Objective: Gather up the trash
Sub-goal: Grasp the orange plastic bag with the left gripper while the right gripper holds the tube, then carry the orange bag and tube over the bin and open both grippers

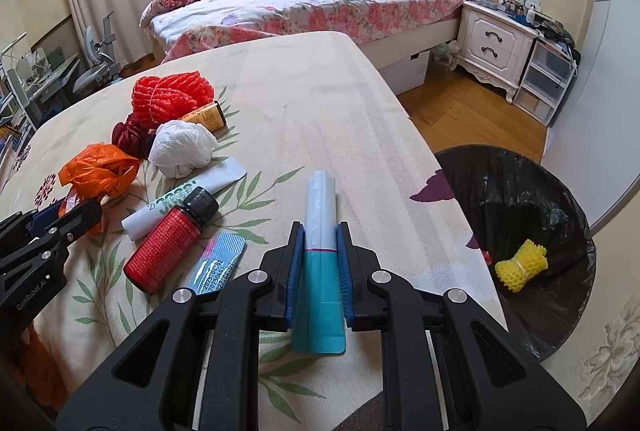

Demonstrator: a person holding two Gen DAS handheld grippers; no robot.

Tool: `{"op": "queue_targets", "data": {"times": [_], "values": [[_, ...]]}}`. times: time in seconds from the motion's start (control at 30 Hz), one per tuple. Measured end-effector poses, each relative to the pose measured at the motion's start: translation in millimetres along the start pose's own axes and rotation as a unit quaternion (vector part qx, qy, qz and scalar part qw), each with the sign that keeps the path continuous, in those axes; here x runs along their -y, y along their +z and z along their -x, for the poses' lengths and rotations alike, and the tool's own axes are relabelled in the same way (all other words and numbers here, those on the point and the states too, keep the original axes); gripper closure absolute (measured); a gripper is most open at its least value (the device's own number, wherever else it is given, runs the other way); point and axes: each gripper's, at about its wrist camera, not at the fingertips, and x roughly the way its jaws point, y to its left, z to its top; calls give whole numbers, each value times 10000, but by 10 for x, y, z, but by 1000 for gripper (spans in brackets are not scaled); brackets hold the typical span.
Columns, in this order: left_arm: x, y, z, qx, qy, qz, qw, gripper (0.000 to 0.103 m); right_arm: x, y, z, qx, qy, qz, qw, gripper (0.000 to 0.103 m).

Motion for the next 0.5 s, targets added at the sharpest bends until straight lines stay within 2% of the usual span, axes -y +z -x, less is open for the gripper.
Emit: {"op": "queue_targets", "data": {"times": [0.23, 0.5], "values": [[28, -47, 194, 201, -26, 83, 9998, 67, 36, -40, 174, 157, -9, -14, 9999, 87], [270, 12, 448, 596, -218, -40, 9980, 67, 202, -51, 428, 409, -146, -130, 9990, 87]]}}
